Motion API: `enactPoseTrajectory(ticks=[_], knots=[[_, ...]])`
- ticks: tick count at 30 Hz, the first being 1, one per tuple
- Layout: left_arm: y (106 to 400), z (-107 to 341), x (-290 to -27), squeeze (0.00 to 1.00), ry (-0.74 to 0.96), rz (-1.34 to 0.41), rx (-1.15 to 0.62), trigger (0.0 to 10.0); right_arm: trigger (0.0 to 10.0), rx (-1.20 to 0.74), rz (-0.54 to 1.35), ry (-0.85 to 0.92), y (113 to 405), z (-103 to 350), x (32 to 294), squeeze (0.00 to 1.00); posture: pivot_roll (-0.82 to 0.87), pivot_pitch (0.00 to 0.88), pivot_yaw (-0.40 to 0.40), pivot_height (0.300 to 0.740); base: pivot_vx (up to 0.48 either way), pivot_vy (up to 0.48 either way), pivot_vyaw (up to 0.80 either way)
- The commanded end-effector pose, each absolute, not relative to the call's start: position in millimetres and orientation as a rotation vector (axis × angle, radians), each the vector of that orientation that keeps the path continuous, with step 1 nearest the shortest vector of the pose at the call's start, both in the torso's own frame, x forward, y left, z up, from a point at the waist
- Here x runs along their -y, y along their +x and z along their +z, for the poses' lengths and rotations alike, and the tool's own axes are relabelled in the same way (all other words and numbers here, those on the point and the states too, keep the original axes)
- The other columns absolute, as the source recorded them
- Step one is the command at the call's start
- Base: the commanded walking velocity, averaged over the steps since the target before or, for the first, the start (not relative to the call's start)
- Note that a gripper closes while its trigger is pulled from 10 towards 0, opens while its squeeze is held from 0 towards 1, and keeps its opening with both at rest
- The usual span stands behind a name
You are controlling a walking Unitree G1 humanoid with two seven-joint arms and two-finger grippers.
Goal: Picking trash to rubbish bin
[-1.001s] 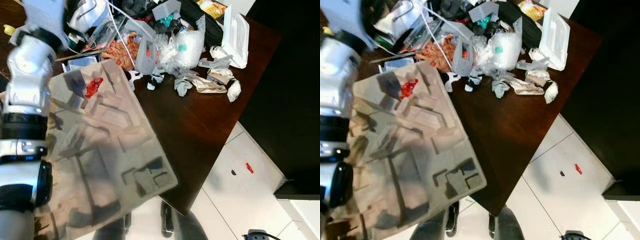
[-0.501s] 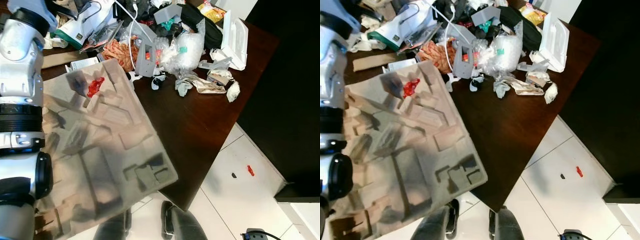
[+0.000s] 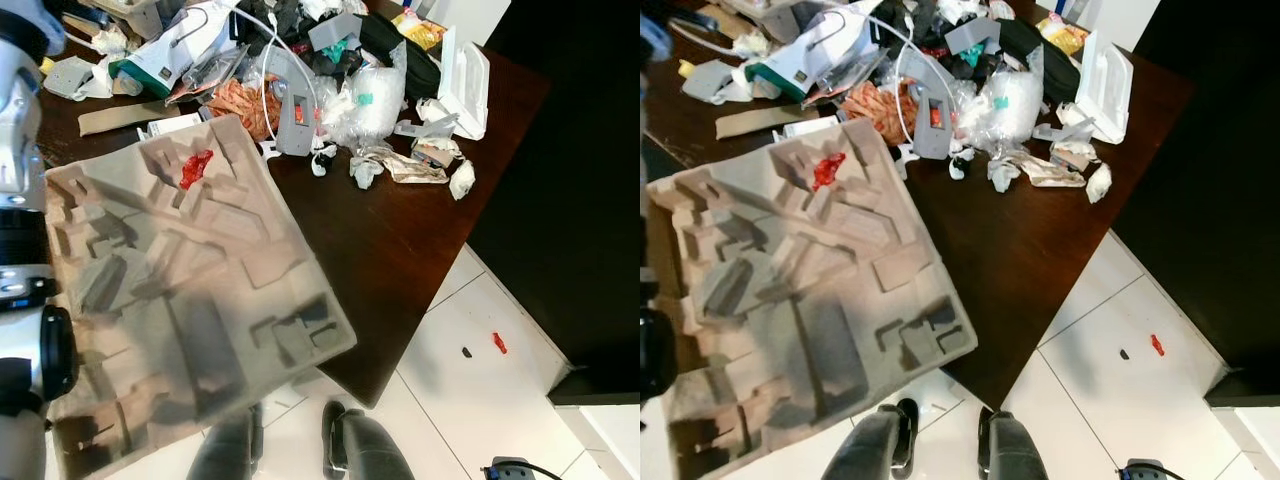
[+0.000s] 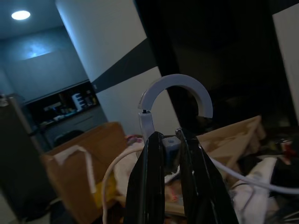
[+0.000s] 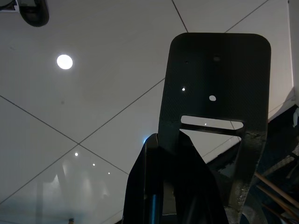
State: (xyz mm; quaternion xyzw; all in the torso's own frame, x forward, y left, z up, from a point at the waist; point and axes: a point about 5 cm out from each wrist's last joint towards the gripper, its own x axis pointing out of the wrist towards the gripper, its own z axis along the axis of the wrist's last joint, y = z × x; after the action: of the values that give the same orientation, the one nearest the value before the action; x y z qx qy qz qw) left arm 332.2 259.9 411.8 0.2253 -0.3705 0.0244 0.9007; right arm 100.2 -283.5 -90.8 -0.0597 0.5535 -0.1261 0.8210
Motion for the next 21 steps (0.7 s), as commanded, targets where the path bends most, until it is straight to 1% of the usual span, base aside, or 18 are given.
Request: enactPoseTrajectory(ticks=[1, 7, 8, 10, 12, 14, 18, 21], knots=[[319.5, 420.6, -278.7, 0.0, 0.506, 0.124, 0.786, 0.0, 10.0, -1.247, -0.276, -0.122, 81.2, -96.1, 282.4, 0.0, 0.09, 0.302, -0.05, 0.74, 0.0, 0.0, 0.0], [312.3, 424.4, -289.7, 0.0, 0.534, 0.174, 0.784, 0.0, 10.0, -1.244, -0.269, -0.124, 84.2, -95.7, 281.7, 0.0, 0.1, 0.295, -0.057, 0.74, 0.0, 0.0, 0.0], [312.5, 414.9, -297.2, 0.0, 0.533, 0.203, 0.744, 0.0, 10.0, -1.242, -0.264, -0.126, 85.7, -95.5, 281.3, 0.0, 0.1, 0.294, -0.059, 0.74, 0.0, 0.0, 0.0], [312.5, 410.7, -299.7, 0.0, 0.531, 0.211, 0.728, 0.0, 10.0, -1.242, -0.261, -0.127, 86.1, -95.5, 281.3, 0.0, 0.1, 0.294, -0.059, 0.74, 0.0, 0.0, 0.0], [314.0, 391.8, -305.7, 0.0, 0.53, 0.225, 0.654, 0.0, 10.0, -1.241, -0.256, -0.13, 87.8, -95.0, 281.6, 0.0, 0.1, 0.292, -0.066, 0.74, 0.0, 0.0, 0.0], [314.1, 387.0, -307.1, 0.0, 0.53, 0.229, 0.635, 0.0, 10.0, -1.24, -0.255, -0.13, 88.3, -94.8, 281.8, 0.0, 0.1, 0.292, -0.066, 0.74, 0.0, 0.0, 0.0], [313.1, 361.2, -313.5, 0.0, 0.541, 0.238, 0.543, 0.0, 10.0, -1.239, -0.257, -0.133, 90.0, -93.7, 283.8, 0.0, 0.11, 0.29, -0.072, 0.74, 0.0, 0.0, 0.0], [312.2, 353.2, -315.6, 0.0, 0.545, 0.243, 0.518, 0.0, 10.0, -1.238, -0.254, -0.135, 90.5, -93.5, 284.1, 0.0, 0.11, 0.29, -0.075, 0.74, 0.0, 0.0, 0.0]])
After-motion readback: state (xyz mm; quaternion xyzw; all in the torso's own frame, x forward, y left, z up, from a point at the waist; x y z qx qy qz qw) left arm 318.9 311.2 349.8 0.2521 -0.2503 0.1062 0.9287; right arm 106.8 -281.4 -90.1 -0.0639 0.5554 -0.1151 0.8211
